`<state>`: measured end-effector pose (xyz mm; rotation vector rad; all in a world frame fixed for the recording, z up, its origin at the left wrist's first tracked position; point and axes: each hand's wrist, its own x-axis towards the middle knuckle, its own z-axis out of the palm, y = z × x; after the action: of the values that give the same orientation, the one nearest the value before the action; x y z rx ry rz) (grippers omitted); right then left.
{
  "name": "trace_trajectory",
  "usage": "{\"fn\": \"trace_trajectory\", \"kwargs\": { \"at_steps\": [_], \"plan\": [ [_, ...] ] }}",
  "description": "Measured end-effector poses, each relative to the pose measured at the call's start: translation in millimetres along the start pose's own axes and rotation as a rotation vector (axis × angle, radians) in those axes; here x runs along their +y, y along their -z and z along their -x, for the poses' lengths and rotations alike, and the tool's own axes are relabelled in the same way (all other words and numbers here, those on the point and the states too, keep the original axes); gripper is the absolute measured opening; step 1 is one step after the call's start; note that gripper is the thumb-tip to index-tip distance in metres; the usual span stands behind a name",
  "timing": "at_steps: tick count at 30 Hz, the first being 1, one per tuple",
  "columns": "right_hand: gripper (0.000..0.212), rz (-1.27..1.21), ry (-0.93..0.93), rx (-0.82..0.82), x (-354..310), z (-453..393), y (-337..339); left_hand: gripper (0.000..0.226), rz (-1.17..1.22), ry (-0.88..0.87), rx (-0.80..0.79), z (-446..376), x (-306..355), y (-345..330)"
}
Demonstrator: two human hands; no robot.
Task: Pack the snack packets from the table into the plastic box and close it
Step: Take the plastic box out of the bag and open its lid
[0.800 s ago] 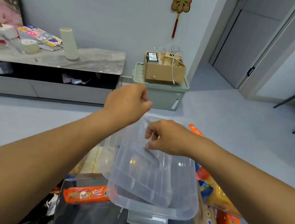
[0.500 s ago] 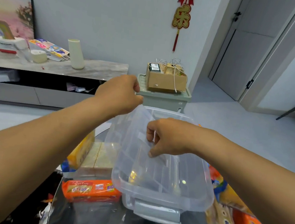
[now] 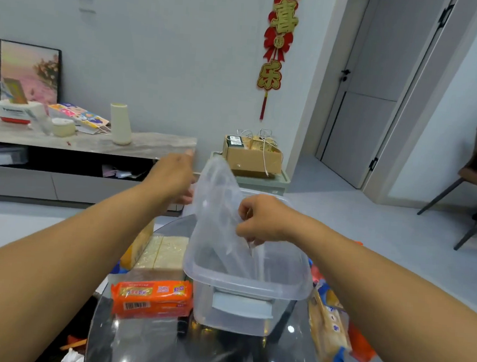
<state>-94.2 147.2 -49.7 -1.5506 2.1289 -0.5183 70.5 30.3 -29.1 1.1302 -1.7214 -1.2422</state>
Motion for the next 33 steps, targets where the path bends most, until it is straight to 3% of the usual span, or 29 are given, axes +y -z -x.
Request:
{"fn": "trace_trajectory", "kwargs": {
  "at_steps": [3, 9, 11, 12, 15, 17, 20, 23, 25, 28, 33],
  "plan": [
    [0.023, -0.174, 0.032, 0.131, -4, 14, 18, 0.021, 0.094, 0.106, 0.013, 12, -4, 12],
    [0.024, -0.306, 0.140, 0.380, -25, 50, 60, 0.009, -0.323, 0.025, -0.143, 46, -24, -1],
    [0.026, -0.337, 0.161, 0.430, -33, 64, 70, 0.040, -0.399, -0.045, -0.091, 55, -26, -7],
    [0.026, -0.345, 0.176, 0.446, -37, 72, 74, 0.043, -0.366, -0.091, -0.049, 62, -22, -8],
    [0.021, -0.342, 0.209, 0.490, -44, 91, 87, 0.035, -0.192, -0.258, 0.036, 78, -4, -11],
    [0.021, -0.351, 0.202, 0.556, -47, 110, 98, 0.031, -0.167, -0.309, 0.003, 92, 11, -16],
    [0.019, -0.466, 0.153, 0.651, -51, 123, 113, 0.039, -0.264, -0.299, -0.049, 98, 16, -19],
    [0.031, -0.539, -0.001, 0.737, -40, 137, 127, 0.053, -0.364, -0.231, -0.035, 99, 9, -20],
    [0.018, -0.514, -0.138, 0.691, -26, 144, 131, 0.062, -0.430, -0.162, -0.060, 103, 0, -21],
    [0.016, -0.406, -0.333, 0.521, 9, 136, 117, 0.069, -0.469, -0.032, -0.140, 107, -16, -24],
    [0.008, -0.393, -0.432, 0.285, 55, 98, 71, 0.071, -0.499, 0.052, -0.189, 108, -25, -30]
  ]
}}
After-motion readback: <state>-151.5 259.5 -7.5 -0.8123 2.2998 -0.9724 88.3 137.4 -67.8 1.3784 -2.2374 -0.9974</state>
